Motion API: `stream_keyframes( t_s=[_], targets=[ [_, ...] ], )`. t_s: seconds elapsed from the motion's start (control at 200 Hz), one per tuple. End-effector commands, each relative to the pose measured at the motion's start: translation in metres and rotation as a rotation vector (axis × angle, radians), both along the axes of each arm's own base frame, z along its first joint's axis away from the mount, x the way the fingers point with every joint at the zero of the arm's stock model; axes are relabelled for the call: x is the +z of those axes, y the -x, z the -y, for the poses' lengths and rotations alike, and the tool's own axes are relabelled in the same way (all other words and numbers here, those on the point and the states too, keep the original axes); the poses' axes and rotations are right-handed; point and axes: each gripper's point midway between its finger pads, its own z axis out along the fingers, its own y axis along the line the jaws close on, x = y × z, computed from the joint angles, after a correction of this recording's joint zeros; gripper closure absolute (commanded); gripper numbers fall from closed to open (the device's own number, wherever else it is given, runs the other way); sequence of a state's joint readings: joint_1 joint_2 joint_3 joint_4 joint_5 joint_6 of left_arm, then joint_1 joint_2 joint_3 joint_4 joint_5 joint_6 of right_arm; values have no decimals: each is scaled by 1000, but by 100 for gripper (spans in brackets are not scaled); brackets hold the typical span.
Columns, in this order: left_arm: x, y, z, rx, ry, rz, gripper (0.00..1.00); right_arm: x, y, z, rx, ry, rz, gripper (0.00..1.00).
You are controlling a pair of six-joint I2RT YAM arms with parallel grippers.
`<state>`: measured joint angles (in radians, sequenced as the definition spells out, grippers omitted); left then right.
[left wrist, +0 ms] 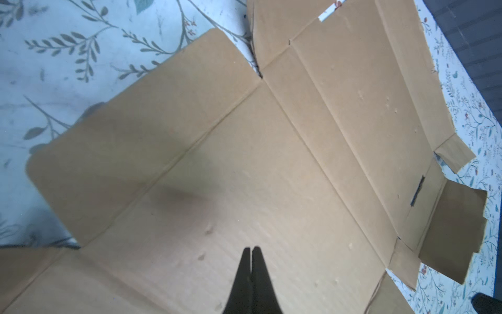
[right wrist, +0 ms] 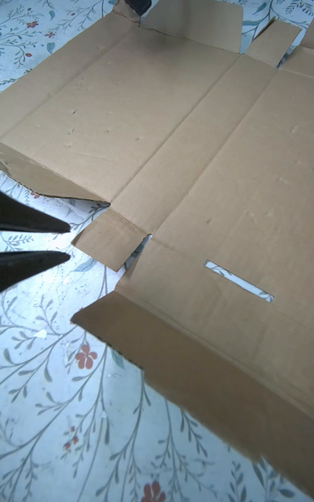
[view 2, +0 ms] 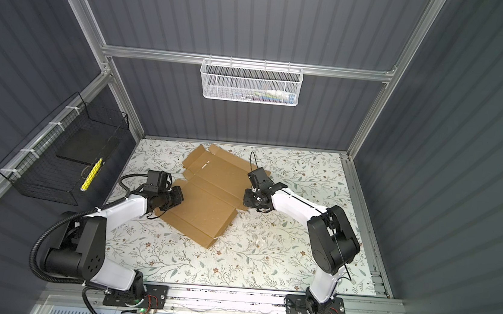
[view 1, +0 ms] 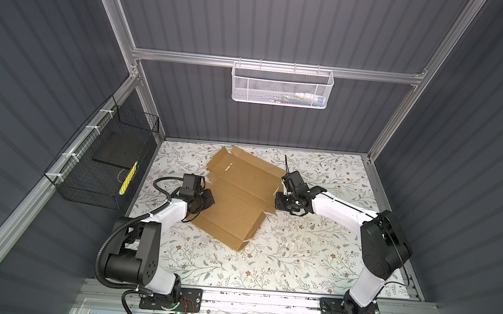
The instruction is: Fold the paper box
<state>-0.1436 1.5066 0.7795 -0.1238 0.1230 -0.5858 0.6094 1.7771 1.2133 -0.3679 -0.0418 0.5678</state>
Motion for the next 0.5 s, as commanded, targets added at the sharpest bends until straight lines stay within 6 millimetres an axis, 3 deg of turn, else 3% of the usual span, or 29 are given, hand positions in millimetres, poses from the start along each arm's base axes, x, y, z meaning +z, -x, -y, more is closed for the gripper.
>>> stream_keyframes(
  t_s=[0.0, 0.22, 0.495],
  targets=[
    [-2, -8, -6, -3, -35, -4, 100, -4, -2, 3, -11, 25, -6, 82],
    [-22, -10, -15, 23, -38, -40, 100, -5, -23, -13, 5, 11, 3, 82],
    [-39, 6, -15, 23, -25, -71, 100, -10, -46, -34, 14, -18, -2, 82]
  ],
)
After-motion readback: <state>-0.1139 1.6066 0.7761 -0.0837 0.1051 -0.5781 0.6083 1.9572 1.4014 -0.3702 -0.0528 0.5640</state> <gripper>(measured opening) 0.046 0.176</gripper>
